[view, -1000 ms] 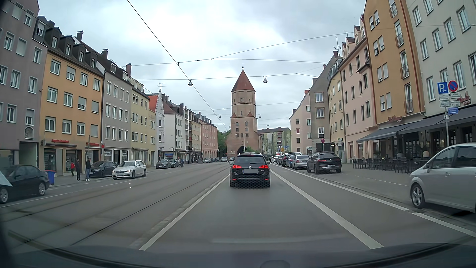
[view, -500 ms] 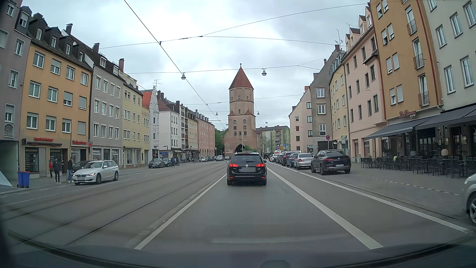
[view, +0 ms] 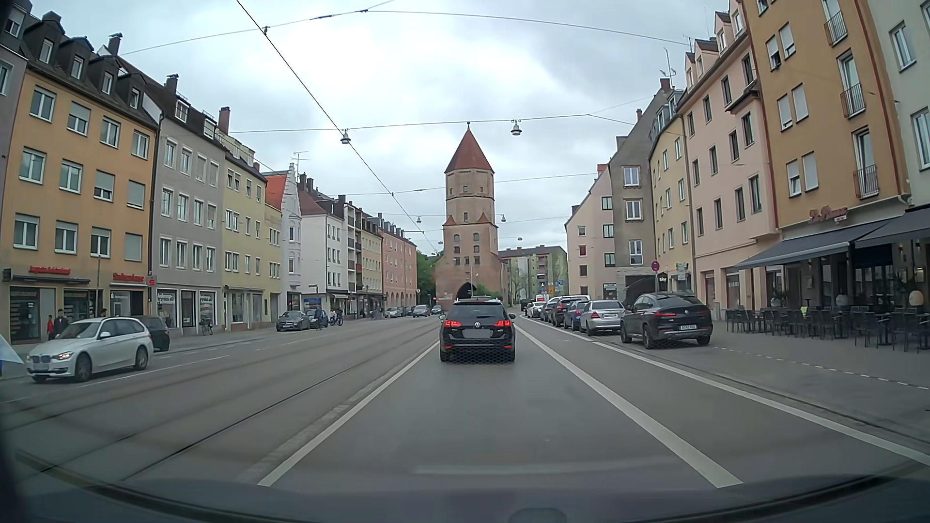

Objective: Follow the waypoints while adhering to traffic rules and regulations

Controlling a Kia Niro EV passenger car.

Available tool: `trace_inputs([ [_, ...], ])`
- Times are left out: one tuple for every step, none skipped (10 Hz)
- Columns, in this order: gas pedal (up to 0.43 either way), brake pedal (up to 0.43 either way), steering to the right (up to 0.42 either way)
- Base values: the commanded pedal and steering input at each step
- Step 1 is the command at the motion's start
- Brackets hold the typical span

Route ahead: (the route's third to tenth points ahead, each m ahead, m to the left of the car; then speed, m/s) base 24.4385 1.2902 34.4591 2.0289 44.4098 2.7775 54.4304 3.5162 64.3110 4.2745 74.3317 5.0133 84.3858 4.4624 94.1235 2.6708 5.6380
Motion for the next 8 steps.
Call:
trace_inputs([
  [0.22, 0.0, -0.002],
  [0.22, 0.0, -0.004],
  [0.22, 0.0, -0.005],
  [0.22, 0.0, -0.005],
  [0.228, 0.0, -0.006],
  [0.26, 0.0, -0.006],
  [0.268, 0.0, -0.006],
  [0.268, 0.0, -0.006],
])
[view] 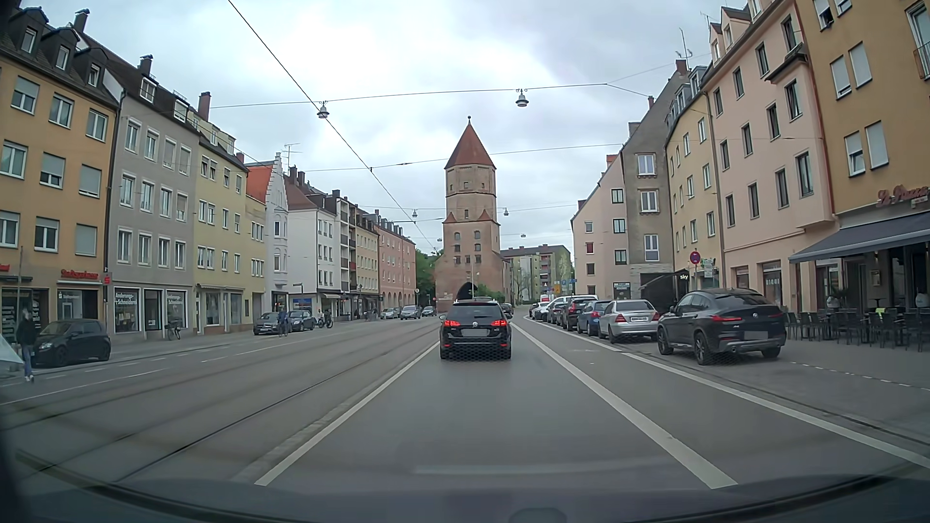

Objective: Follow the waypoints while adhering to traffic rules and regulations

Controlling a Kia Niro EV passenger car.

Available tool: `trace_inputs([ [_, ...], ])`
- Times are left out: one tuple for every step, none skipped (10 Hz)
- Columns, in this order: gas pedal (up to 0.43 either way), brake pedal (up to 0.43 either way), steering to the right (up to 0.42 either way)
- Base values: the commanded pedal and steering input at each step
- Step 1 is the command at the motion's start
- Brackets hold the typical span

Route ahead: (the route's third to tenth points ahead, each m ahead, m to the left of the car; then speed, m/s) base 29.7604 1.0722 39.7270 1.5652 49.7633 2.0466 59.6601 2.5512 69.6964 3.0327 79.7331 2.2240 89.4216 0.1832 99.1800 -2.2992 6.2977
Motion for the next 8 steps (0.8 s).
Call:
trace_inputs([
  [0.268, 0.0, -0.006],
  [0.268, 0.0, -0.006],
  [0.268, 0.0, -0.007],
  [0.26, 0.0, -0.006],
  [0.26, 0.0, -0.006],
  [0.26, 0.0, -0.006],
  [0.26, 0.0, -0.006],
  [0.26, 0.0, -0.006],
])
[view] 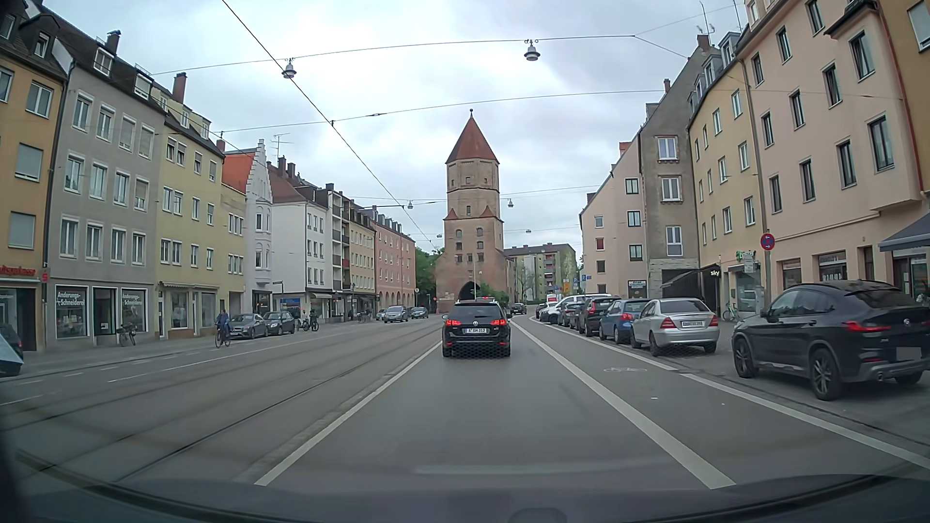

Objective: Follow the waypoints while adhering to traffic rules and regulations

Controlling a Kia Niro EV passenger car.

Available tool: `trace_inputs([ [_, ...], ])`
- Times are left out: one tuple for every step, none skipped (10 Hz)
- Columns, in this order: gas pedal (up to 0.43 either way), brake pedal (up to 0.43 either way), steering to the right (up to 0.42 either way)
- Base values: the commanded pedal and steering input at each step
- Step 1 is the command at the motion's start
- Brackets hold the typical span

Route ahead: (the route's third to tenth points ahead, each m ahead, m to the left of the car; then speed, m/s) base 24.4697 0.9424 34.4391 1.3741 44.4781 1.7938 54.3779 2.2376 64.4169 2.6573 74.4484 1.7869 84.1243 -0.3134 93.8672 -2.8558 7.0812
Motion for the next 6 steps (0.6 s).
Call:
trace_inputs([
  [0.26, 0.0, -0.006],
  [0.26, 0.0, -0.006],
  [0.26, 0.0, -0.006],
  [0.26, 0.0, -0.006],
  [0.26, 0.0, -0.006],
  [0.26, 0.0, -0.006],
])
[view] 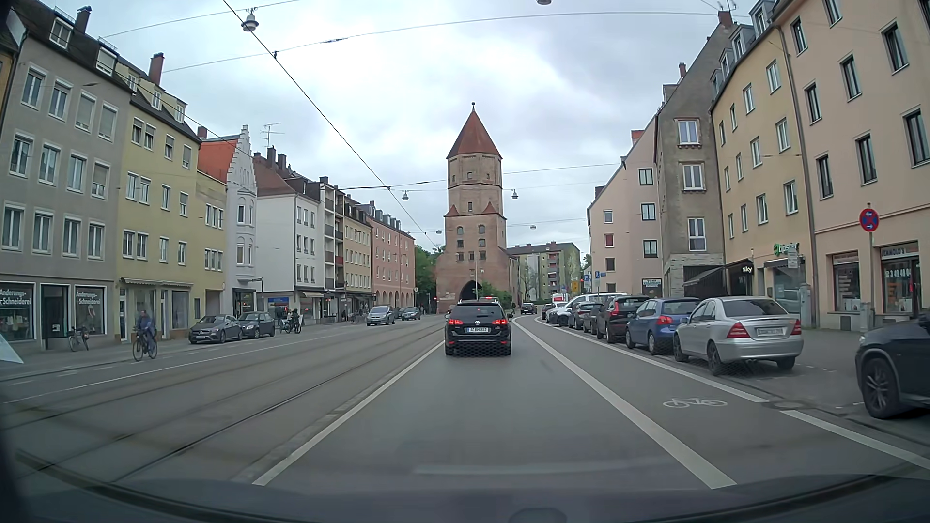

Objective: Follow the waypoints while adhering to traffic rules and regulations

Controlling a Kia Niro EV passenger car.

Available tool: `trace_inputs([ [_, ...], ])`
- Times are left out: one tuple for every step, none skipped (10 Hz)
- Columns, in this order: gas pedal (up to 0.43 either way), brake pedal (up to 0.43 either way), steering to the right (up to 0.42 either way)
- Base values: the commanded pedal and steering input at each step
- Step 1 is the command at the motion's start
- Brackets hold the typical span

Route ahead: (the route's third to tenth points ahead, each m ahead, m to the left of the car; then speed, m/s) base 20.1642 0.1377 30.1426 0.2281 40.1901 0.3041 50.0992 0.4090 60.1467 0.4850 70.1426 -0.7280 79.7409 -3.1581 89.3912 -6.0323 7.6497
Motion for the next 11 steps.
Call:
trace_inputs([
  [0.248, 0.0, -0.006],
  [0.228, 0.0, -0.006],
  [0.22, 0.0, -0.006],
  [0.22, 0.0, -0.006],
  [0.22, 0.0, -0.006],
  [0.22, 0.0, -0.006],
  [0.22, 0.0, -0.006],
  [0.22, 0.0, -0.006],
  [0.22, 0.0, -0.006],
  [0.22, 0.0, -0.005],
  [0.209, 0.0, -0.005],
])
